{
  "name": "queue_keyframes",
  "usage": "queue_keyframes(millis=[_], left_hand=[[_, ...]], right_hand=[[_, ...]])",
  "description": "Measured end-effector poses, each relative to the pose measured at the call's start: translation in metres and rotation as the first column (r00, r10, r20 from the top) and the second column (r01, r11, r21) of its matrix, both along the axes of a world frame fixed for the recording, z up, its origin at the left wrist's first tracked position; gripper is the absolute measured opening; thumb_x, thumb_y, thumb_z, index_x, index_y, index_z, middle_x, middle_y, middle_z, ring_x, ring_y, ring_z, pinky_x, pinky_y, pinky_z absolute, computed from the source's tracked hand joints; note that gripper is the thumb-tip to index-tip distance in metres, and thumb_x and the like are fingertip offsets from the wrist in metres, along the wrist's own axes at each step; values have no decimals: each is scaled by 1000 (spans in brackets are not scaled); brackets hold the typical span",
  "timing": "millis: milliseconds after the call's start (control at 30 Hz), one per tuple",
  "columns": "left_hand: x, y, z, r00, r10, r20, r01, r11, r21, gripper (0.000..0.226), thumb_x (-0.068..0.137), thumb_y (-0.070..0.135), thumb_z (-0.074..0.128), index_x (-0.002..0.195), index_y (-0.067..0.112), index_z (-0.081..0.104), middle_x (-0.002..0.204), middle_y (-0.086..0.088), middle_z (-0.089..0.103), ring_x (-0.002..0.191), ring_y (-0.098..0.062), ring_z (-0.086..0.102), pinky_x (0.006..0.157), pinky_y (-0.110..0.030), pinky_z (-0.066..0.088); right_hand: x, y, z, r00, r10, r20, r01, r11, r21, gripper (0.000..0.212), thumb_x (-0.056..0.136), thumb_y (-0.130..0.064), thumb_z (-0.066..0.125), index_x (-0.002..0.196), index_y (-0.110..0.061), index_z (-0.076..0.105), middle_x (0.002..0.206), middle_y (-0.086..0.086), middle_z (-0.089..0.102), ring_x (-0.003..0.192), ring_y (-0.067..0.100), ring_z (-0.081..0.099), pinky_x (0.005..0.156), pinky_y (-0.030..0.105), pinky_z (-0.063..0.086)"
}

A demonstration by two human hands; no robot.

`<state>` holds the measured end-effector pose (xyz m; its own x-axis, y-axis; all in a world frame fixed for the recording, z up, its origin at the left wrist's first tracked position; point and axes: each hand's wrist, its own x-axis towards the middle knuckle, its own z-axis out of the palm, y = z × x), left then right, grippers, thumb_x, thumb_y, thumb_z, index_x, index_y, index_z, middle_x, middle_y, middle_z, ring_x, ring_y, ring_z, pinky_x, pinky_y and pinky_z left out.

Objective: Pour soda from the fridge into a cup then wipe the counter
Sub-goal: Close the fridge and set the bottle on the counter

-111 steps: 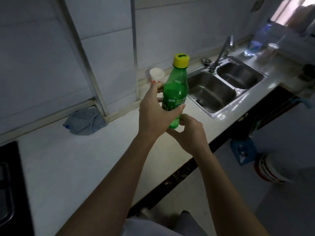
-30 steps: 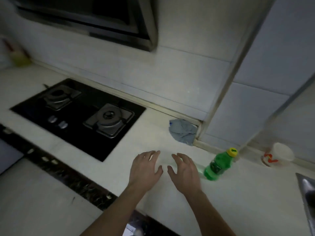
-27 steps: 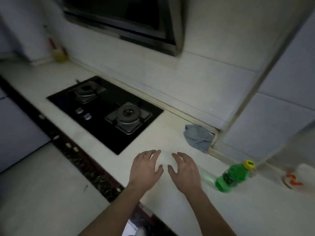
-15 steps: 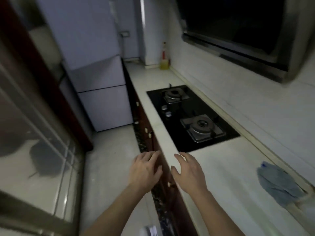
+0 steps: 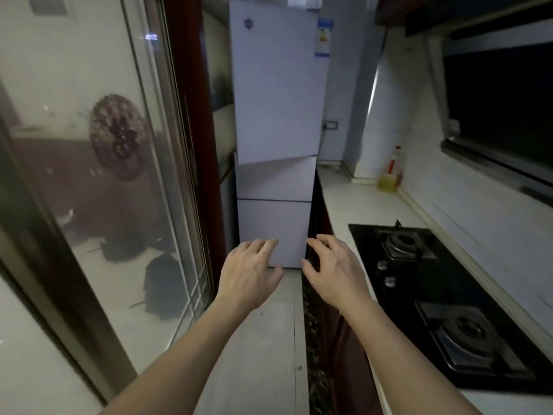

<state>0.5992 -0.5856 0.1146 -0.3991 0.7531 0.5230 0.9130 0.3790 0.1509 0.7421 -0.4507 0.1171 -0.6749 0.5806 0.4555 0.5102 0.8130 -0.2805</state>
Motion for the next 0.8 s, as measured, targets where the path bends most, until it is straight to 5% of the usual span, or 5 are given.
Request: queue_keyframes(millis=[300,800], left_hand=[[-135,72,47,998,14,-53,-7,992,124,54,87,49,46,131,20,59,116,3,67,103,-21,62,82,-35,51],[-304,223,80,997,-40,-70,48,992,118,50,90,46,53,134,22,55,121,5,65,106,-21,61,82,-35,53]], right_hand=[[-132,69,56,1000,2,-17,0,995,100,52,90,-46,54,136,-21,53,136,2,53,124,21,48,103,36,40],[-290,213,82,999,-17,-29,20,992,121,50,93,-45,51,138,-24,49,135,-3,51,121,18,48,97,34,43]])
